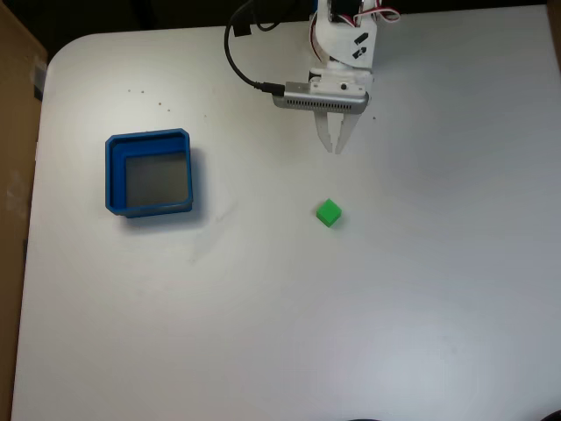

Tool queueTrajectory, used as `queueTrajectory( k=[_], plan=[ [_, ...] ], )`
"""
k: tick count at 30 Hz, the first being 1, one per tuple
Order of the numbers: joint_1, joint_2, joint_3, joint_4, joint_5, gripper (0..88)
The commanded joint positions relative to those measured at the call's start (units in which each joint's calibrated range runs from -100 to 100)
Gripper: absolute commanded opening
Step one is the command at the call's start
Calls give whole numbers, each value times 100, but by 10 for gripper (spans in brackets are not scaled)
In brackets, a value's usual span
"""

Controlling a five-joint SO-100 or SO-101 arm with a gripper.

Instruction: Pick up green cube and drop it in the blue box

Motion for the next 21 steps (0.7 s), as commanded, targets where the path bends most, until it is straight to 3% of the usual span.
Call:
queueTrajectory(
  k=[1, 13, 21],
  plan=[
    [29, 97, -545, 328, -15, 5],
    [-15, 348, -509, 328, -34, 5],
    [29, 1785, -1295, 320, -567, 5]
  ],
)
